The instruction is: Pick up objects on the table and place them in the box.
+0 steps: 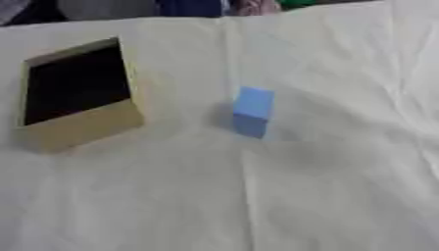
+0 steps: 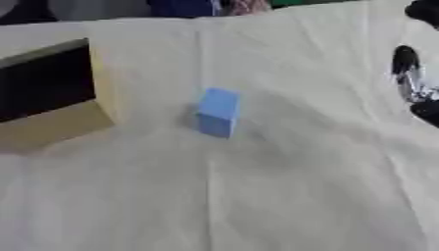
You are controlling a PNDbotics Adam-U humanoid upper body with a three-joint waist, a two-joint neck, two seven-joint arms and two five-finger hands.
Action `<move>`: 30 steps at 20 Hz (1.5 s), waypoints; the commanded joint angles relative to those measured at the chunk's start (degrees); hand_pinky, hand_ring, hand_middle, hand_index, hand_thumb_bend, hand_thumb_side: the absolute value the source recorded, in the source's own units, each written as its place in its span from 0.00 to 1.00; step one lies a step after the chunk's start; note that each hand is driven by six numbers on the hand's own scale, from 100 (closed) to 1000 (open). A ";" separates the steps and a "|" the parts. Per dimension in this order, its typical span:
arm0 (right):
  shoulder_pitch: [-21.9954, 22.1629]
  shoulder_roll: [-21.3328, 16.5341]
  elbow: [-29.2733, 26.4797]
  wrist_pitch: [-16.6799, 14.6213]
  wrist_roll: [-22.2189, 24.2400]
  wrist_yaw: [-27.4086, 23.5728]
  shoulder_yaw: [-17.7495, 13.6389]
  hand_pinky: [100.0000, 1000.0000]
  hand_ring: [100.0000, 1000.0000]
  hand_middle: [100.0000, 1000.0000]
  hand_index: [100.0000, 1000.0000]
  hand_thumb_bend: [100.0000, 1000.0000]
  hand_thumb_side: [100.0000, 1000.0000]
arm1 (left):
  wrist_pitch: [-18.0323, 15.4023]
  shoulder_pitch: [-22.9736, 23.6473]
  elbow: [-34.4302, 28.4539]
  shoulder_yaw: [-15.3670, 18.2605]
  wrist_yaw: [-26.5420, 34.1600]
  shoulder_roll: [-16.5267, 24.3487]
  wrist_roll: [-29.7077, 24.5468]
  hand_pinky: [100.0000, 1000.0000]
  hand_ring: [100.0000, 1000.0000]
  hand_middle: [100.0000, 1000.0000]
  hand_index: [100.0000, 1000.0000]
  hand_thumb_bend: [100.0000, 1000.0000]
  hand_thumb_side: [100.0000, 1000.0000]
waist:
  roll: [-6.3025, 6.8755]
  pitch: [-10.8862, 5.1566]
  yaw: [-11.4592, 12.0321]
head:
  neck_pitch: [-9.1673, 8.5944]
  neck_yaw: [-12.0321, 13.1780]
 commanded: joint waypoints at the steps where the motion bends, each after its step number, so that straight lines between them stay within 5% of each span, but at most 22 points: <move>1: -0.70 -2.76 -0.82 -0.02 0.63 0.67 -0.02 0.83 0.89 0.88 0.92 0.00 0.98 | -0.04 -0.46 -0.89 0.33 -0.41 1.46 -0.22 0.93 0.94 0.84 0.93 0.38 0.85 | -0.30 -1.19 0.09 | 0.98 -0.03; 7: -1.72 -6.30 -0.82 -0.09 3.03 2.20 2.59 0.86 0.90 0.88 0.93 0.00 0.96 | 0.00 -0.63 -0.89 0.05 -0.32 1.77 -0.51 0.93 0.94 0.85 0.93 0.36 0.85 | -0.57 -1.67 0.28 | 1.44 0.07; 13: -4.03 -10.75 -0.82 1.28 11.25 2.02 8.63 0.92 0.96 0.94 0.97 0.01 1.00 | 0.13 -1.26 -0.89 -0.58 0.00 1.83 -1.27 0.93 0.94 0.85 0.93 0.35 0.85 | -1.08 -2.05 0.71 | 1.20 -1.14; 16: -5.41 -11.86 -0.82 2.00 17.43 -0.92 11.00 0.94 0.98 0.97 0.98 0.19 0.91 | 0.19 -1.56 -0.89 -0.86 0.20 1.85 -1.60 0.93 0.94 0.85 0.93 0.34 0.85 | -1.25 -2.13 0.84 | 0.79 -1.50; 18: -6.55 -12.51 -0.82 3.16 21.30 -1.61 11.86 0.93 0.95 0.78 0.81 0.23 0.86 | 0.19 -1.72 -0.89 -1.00 0.27 1.92 -1.81 0.93 0.94 0.85 0.93 0.34 0.85 | -1.39 -2.20 0.92 | 0.60 -1.62; 19: -7.08 -12.78 -0.82 3.75 22.60 -1.51 12.31 0.93 0.95 0.77 0.80 0.23 0.87 | 0.21 -1.80 -0.89 -1.05 0.30 1.94 -1.87 0.93 0.94 0.85 0.93 0.34 0.85 | -1.47 -2.23 0.96 | 0.53 -1.67; 24: -9.39 -13.58 -0.82 5.39 25.93 -0.77 15.16 0.94 0.98 0.87 0.91 0.34 0.99 | 0.33 -2.21 -0.89 -1.48 0.62 1.95 -2.21 0.93 0.93 0.85 0.93 0.33 0.85 | -1.82 -2.43 0.96 | 0.52 -1.83; 30: -12.29 -14.08 -0.82 6.23 29.59 -0.15 18.43 0.96 1.00 0.92 0.97 0.46 1.00 | 0.41 -2.72 -0.89 -1.93 0.93 1.97 -2.63 0.93 0.94 0.84 0.93 0.32 0.85 | -2.23 -2.80 1.11 | 0.48 -2.09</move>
